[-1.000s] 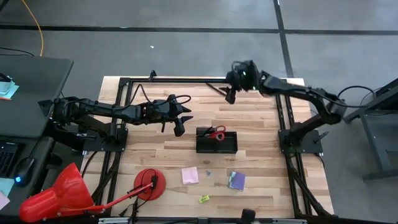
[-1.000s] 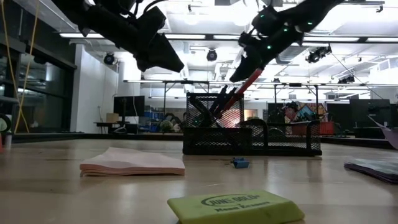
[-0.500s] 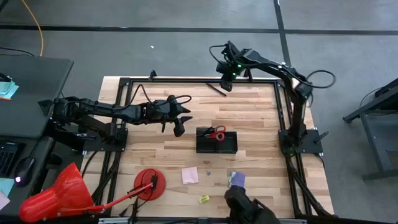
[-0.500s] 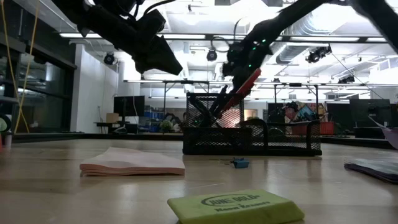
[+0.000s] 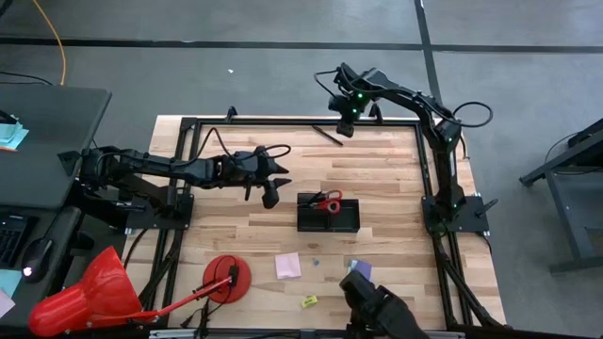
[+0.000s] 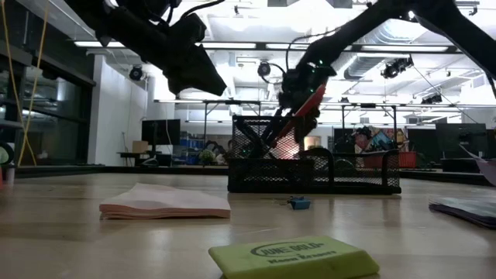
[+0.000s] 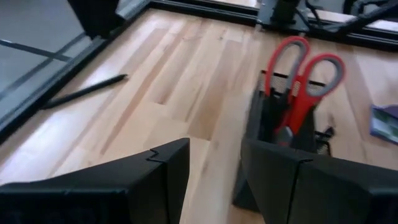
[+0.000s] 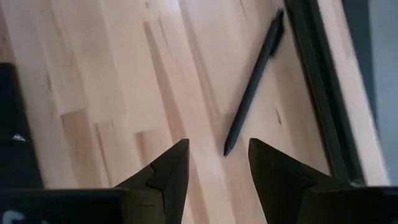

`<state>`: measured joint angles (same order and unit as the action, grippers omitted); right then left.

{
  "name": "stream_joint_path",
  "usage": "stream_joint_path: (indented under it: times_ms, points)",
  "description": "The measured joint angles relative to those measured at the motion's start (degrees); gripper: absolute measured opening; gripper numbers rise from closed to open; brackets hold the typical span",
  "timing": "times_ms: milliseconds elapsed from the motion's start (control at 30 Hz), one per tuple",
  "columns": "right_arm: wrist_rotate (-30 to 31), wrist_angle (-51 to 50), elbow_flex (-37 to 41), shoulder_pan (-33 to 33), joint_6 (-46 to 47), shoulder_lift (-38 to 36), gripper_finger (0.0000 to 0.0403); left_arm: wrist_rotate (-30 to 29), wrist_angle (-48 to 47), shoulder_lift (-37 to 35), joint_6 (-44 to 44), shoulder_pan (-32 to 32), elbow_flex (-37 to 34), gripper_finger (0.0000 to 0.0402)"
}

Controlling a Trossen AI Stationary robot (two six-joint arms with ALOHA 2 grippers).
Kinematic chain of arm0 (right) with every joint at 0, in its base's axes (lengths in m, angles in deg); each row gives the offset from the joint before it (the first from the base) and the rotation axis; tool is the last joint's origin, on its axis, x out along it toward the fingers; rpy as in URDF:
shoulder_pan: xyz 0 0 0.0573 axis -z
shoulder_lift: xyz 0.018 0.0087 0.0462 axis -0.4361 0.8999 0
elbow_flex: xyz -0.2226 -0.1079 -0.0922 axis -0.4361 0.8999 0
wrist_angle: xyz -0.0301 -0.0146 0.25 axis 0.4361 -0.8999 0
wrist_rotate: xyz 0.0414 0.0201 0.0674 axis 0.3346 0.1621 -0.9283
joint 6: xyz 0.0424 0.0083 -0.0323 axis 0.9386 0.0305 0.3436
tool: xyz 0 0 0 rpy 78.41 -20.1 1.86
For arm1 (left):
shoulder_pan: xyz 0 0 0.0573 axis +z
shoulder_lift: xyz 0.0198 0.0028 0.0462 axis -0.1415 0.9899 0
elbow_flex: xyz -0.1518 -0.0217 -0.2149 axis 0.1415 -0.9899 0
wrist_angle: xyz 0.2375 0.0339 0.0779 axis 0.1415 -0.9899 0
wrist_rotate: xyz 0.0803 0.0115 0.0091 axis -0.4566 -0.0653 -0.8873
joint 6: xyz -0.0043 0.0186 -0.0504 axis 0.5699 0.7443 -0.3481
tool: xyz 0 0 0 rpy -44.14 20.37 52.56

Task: Pick and place office supplies into organizer
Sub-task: Put the black pen into the black desk organizer

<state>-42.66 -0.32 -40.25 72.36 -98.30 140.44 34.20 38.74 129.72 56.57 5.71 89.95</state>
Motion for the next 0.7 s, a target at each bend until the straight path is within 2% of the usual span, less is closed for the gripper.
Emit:
stream_joint_path:
  times_ms: [200,333,700]
  points:
    - [3.94,4.57,5.29,0.21,-0.19,0.13,0.0162,3.10,0.00,0.00,0.01,-0.04,0.00,0.0136]
    - [2.82,9.48,8.20,-0.29,-0.24,0.09,0.0162,3.15,0.02,0.00,0.60,-0.02,0.00,0.0136]
    - [5.84,16.98,15.33,-3.20,-0.38,0.09,0.0155,3.15,0.02,0.00,0.58,-0.02,0.00,0.0136]
